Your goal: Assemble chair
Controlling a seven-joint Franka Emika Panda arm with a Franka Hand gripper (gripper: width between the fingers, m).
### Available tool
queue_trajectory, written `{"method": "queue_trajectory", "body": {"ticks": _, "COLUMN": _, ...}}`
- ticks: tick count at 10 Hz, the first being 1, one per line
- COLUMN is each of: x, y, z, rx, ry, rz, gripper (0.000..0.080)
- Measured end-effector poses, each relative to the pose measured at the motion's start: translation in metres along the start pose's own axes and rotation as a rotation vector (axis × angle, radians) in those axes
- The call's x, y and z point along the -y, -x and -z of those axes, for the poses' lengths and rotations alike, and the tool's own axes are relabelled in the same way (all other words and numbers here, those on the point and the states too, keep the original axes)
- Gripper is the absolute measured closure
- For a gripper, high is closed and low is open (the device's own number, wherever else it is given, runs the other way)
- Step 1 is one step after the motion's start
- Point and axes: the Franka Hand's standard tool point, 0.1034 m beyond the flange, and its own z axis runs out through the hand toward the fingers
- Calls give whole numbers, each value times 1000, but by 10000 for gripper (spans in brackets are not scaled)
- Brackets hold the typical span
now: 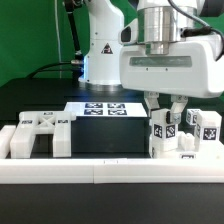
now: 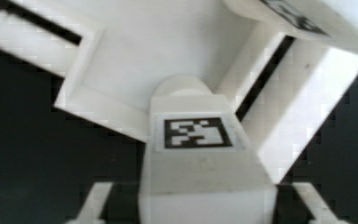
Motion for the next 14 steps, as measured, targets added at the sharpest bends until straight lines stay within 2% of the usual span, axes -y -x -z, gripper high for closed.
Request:
{"method": "queue_trajectory", "body": {"ticks": 3, "x": 0, "y": -1, "z": 0, "rx": 1, "ry": -2, "rz": 63, "gripper": 501}}
{"method": "queue_trajectory", "body": {"ticks": 4, "x": 0, "y": -2, "z": 1, "rx": -1, "ry": -2, "rz": 107, "gripper": 282}}
{"method": "queue_trajectory", "body": {"ticks": 5, "x": 0, "y": -2, "z": 1, "rx": -1, "ry": -1, "rz": 179, "gripper": 282}}
{"method": "queue_trajectory", "body": {"ticks": 6, "x": 0, "y": -2, "z": 1, "rx": -3, "ry": -1, "rz": 278, "gripper": 177}}
{"method": "queue_trajectory", "body": {"ticks": 7, "x": 0, "y": -2, "z": 1, "rx": -5, "ry": 2, "rz": 387, "gripper": 157}}
{"method": "queue_trajectory", "body": {"ticks": 14, "x": -2, "y": -6, "z": 0, "rx": -11, "ry": 13, "rz": 976, "gripper": 150}}
